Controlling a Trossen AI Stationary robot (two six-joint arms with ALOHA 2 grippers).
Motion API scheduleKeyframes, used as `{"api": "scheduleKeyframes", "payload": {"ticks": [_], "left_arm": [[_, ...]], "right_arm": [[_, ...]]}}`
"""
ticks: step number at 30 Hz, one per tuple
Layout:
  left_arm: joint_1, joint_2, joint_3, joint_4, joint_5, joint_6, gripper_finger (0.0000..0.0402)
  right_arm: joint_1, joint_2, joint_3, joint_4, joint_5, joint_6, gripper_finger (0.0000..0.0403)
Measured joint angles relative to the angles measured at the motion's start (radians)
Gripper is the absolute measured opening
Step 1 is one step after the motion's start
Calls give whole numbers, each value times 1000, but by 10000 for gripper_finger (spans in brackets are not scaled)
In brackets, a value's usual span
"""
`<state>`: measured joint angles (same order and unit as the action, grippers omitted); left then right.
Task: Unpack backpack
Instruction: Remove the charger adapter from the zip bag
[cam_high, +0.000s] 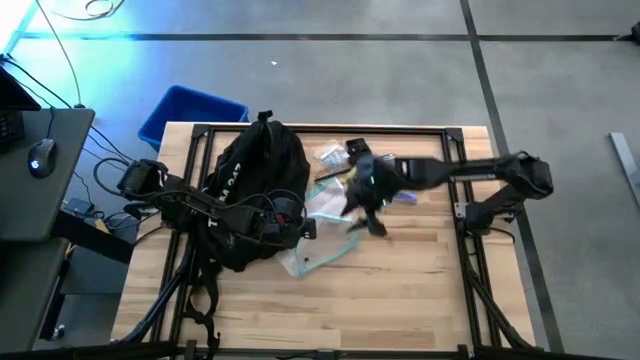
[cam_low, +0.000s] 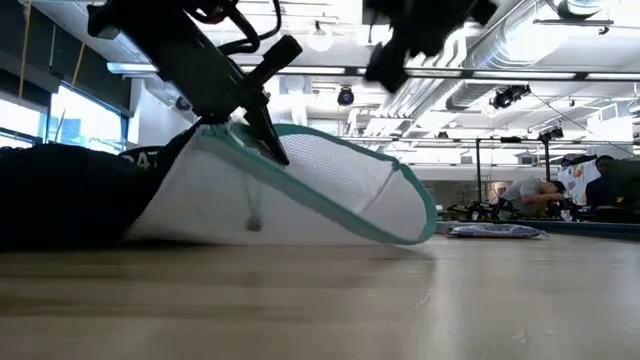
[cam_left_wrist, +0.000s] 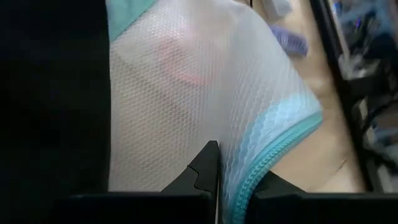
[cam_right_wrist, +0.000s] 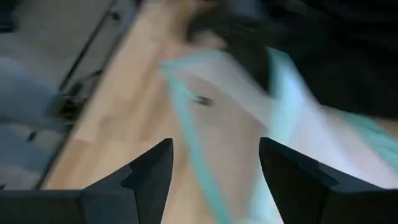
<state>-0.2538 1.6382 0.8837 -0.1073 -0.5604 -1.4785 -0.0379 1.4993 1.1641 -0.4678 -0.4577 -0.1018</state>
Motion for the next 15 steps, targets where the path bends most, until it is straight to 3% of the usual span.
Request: {"api": "scheduleKeyframes", "payload": {"ticks": [6, 15], "left_arm": [[13, 0, 1, 72, 121, 209, 0], [13, -16, 139, 58, 330, 567, 0]], "right_arm": [[244, 39, 0, 0, 352, 184, 203], [397, 145, 0, 26, 777, 639, 186]]}}
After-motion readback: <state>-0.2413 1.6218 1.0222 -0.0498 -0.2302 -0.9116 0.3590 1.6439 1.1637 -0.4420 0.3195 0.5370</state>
